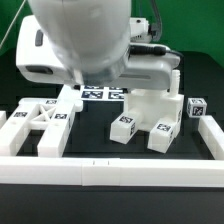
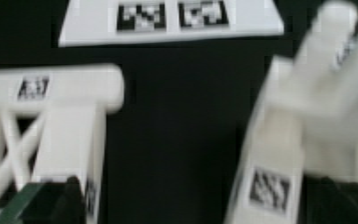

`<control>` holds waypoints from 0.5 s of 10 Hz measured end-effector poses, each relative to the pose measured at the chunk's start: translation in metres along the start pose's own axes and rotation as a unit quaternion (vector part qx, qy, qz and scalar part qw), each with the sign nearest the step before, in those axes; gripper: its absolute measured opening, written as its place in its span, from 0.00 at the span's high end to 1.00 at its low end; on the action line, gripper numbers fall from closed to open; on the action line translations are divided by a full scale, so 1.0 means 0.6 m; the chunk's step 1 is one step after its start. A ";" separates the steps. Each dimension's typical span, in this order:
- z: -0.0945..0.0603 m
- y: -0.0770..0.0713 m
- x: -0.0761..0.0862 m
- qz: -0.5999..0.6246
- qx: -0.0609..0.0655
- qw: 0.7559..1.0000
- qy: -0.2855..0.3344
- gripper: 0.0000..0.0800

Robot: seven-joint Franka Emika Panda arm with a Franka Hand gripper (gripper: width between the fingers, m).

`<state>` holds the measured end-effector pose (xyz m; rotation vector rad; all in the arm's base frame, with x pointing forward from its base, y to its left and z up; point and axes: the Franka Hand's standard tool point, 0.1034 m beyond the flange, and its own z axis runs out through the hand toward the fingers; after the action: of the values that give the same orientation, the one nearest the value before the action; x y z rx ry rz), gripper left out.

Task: Assemble chair

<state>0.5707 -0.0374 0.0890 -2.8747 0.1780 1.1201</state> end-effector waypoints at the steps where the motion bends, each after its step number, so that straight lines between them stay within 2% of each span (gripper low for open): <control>1: -0.006 -0.001 0.007 0.000 0.001 0.998 0.055 0.19; 2: -0.005 0.003 0.005 -0.007 0.004 0.997 0.079 0.19; 4: -0.017 0.033 0.025 -0.047 0.000 0.987 0.155 0.19; 5: -0.025 0.051 0.041 -0.059 -0.007 0.976 0.208 0.19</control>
Offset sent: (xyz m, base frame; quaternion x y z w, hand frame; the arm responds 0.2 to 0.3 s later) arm 0.0047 -0.0346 0.0048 -0.0067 0.1390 -0.0990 0.9853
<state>0.5951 -0.0713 0.0830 -3.0462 0.0124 0.4914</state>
